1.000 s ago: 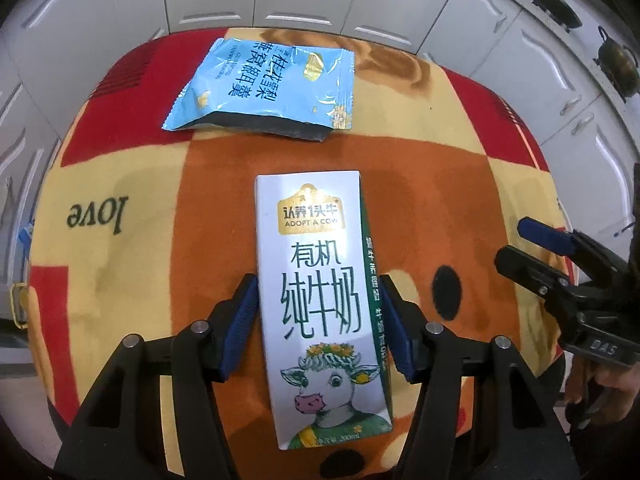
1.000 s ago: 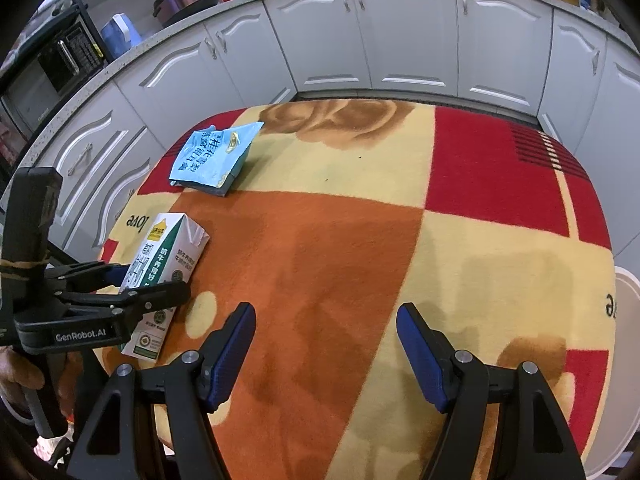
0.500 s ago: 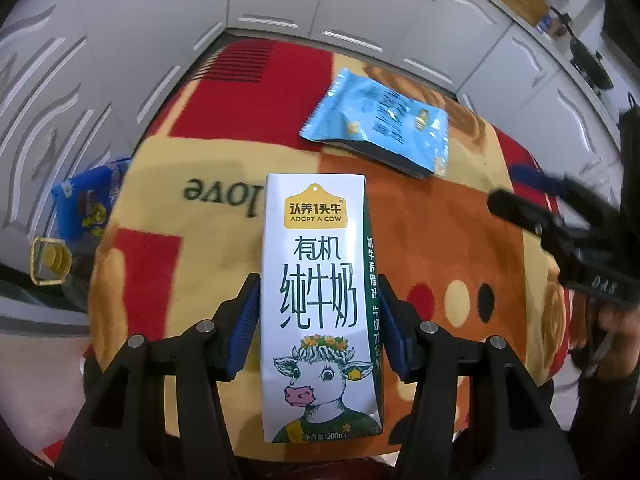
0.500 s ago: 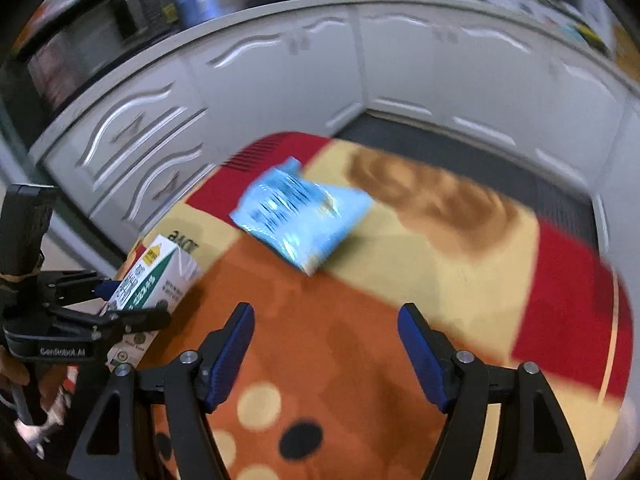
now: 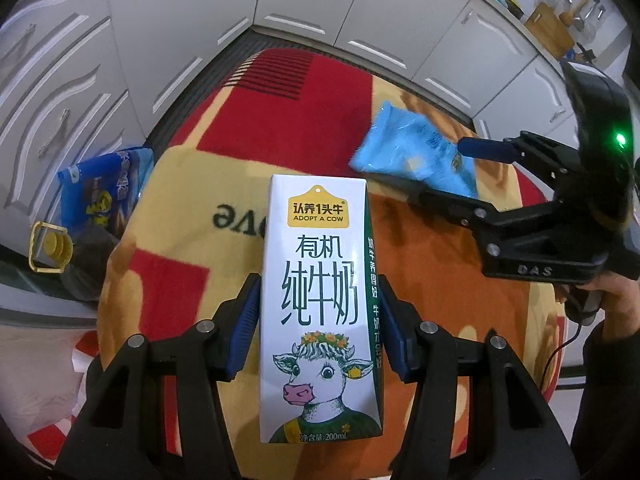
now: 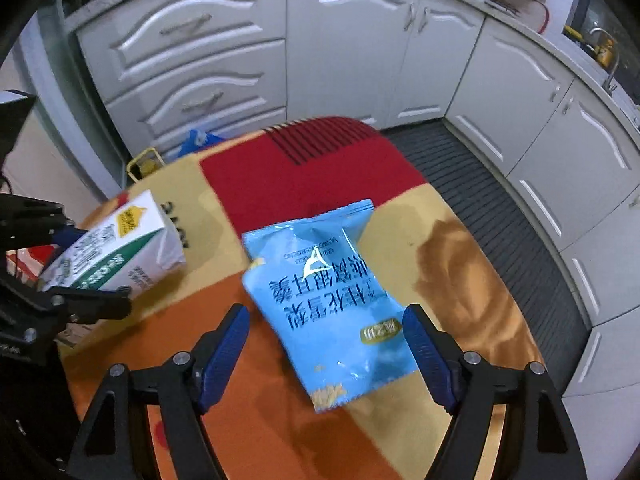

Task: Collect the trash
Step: 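Grasp the blue snack bag with the right gripper and lift it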

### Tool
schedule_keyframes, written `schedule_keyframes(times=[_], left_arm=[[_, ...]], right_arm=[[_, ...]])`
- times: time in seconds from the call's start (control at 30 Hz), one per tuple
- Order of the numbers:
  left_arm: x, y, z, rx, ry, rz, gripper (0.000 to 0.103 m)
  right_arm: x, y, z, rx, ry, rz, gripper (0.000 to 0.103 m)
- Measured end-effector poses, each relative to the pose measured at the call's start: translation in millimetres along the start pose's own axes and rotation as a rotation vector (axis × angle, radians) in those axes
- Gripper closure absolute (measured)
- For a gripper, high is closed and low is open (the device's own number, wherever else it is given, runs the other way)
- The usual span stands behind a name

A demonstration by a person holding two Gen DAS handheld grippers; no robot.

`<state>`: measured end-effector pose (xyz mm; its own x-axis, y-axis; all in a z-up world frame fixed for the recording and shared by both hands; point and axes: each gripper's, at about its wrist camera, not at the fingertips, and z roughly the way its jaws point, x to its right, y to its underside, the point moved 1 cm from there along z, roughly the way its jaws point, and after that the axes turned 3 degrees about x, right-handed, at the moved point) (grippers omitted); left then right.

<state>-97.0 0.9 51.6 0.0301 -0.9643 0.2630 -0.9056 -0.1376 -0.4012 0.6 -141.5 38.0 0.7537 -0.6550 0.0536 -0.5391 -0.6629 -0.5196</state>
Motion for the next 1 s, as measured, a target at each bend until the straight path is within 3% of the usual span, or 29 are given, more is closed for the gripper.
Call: schedule_keyframes(times=[0.17,0.27,0.4,0.5,0.7,0.8,0.93,0.97,1.0], left_arm=[[-2,-4,5,-0.005,0.009,-0.015,0.05],[-3,-6,5,0.002,0.016,-0.018,0.05],[-3,-9,6,0.009,0.033,-0.021,0.05],[1,-7,4,0.01,0.047,-0.016,0.05],[12,-5,2,0.011,0.074,-0.003,0.05],[21,-4,1,0.013,0.087,0.008,0.05],[30,-1,0,0.011,0.101,0.027,0.05],[32,0,0,0.011,0.103,0.031,0.05],[34,0,-1,0.012,0.104,0.036,0.05]], right_arm=[[12,-2,17,-0.003,-0.026,0.072,0.027],[14,4,13,0.01,-0.007,0.138,0.045],[16,17,-11,0.034,-0.078,0.268,0.067],[12,27,-23,0.049,-0.059,0.314,0.08],[-1,57,-63,0.075,-0.007,0.324,0.087],[-19,73,-78,0.039,0.046,0.218,0.087],[-40,100,-84,-0.026,0.031,0.109,0.087],[-44,108,-84,-0.043,0.013,0.091,0.086],[-50,117,-85,-0.052,-0.009,0.079,0.076]])
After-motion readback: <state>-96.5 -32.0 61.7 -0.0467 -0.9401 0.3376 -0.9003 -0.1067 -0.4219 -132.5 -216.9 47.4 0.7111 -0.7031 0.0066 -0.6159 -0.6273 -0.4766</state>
